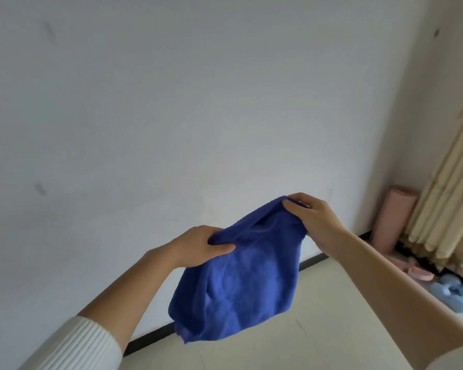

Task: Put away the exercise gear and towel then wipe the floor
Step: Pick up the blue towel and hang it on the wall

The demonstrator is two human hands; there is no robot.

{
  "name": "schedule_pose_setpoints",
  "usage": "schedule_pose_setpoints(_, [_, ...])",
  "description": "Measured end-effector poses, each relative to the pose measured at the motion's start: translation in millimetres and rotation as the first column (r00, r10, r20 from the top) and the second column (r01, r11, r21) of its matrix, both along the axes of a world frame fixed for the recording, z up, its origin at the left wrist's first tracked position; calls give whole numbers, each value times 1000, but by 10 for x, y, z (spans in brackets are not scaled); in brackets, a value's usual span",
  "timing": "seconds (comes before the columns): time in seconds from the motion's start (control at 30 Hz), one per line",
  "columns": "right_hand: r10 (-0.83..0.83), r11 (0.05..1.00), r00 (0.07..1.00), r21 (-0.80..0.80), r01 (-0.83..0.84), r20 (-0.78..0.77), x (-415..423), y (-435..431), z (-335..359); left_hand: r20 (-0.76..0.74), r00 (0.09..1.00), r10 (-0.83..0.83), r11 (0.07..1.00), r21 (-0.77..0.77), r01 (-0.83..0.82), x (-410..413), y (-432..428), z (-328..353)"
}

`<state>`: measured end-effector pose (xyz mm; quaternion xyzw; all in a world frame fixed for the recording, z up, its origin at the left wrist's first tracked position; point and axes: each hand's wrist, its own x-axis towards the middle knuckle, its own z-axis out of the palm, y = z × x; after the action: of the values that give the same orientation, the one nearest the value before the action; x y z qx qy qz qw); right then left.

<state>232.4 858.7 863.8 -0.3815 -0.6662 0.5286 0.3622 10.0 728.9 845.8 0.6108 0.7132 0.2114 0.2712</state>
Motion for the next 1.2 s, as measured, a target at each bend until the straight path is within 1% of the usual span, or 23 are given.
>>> schedule_pose_setpoints(0.07, [-51, 999, 998, -2, 51, -34, -11, 320, 65, -19, 994, -106, 991, -79, 104, 44, 482, -53])
schedule_pose_setpoints(0.13, [-66, 998, 998, 11, 66, 7, -5, 690, 149, -16, 984, -177, 981, -79, 175, 90, 1029, -122])
schedule_pose_setpoints(0.17, [-66, 998, 996, 18, 65, 55, -11, 850, 187, 5, 982, -188, 981, -53, 188, 129, 1259, -144])
schedule_pose_setpoints(0.27, [-94, 995, 973, 49, 85, 209, 31, 1433, 263, 153, 964, -216, 976, 54, 210, 380, 2092, -122])
schedule_pose_setpoints(0.33, [-131, 991, 963, 52, 122, 234, 121, 1784, 301, 238, 936, -260, 963, 142, 231, 632, 2614, -25])
schedule_pose_setpoints(0.43, [-260, 965, 947, 79, 249, 190, 380, 2278, 357, 355, 902, -248, 956, 239, 169, 976, 3325, 94])
schedule_pose_setpoints(0.53, [-382, 921, 914, 130, 366, 133, 771, 2802, 408, 448, 856, -257, 950, 280, 138, 1248, 3966, 141])
schedule_pose_setpoints(0.6, [-436, 892, 881, 218, 396, 183, 1072, 3163, 412, 499, 828, -256, 946, 307, 108, 1455, 4361, 167])
schedule_pose_setpoints(0.67, [-462, 873, 844, 306, 380, 272, 1373, 3510, 389, 515, 817, -259, 934, 348, 77, 1718, 4720, 230])
schedule_pose_setpoints(0.73, [-473, 861, 797, 392, 325, 377, 1661, 3857, 367, 510, 821, -258, 919, 393, 45, 2008, 5073, 302])
schedule_pose_setpoints(0.77, [-481, 854, 753, 434, 287, 449, 1801, 4032, 363, 517, 819, -250, 911, 413, 17, 2151, 5253, 336])
schedule_pose_setpoints(0.83, [-519, 837, 620, 495, 232, 588, 2087, 4408, 369, 548, 801, -240, 895, 445, -36, 2423, 5612, 426])
schedule_pose_setpoints(0.9, [-583, 806, 502, 531, 262, 638, 2397, 4819, 401, 573, 782, -245, 888, 457, -57, 2687, 5977, 553])
schedule_pose_setpoints(0.93, [-605, 793, 470, 541, 282, 642, 2548, 5028, 425, 584, 776, -240, 892, 448, -61, 2809, 6151, 621])
schedule_pose_setpoints(0.97, [-616, 786, 466, 538, 304, 636, 2684, 5239, 459, 589, 773, -235, 896, 439, -62, 2918, 6328, 686])
schedule_pose_setpoints(1.0, [-621, 782, 481, 532, 325, 619, 2804, 5448, 501, 588, 775, -232, 899, 434, -60, 3009, 6506, 744])
schedule_pose_setpoints(1.1, [-639, 765, 575, 497, 410, 510, 3093, 6014, 612, 558, 798, -229, 903, 428, -40, 3210, 7045, 886])
schedule_pose_setpoints(1.13, [-651, 755, 581, 499, 425, 489, 3175, 6181, 621, 539, 811, -227, 906, 422, -27, 3253, 7228, 922])
schedule_pose_setpoints(1.17, [-669, 739, 552, 524, 423, 498, 3261, 6344, 616, 521, 823, -226, 910, 414, -12, 3294, 7413, 954])
schedule_pose_setpoints(1.2, [-690, 722, 485, 563, 402, 538, 3351, 6506, 598, 504, 833, -227, 915, 404, 5, 3334, 7598, 978])
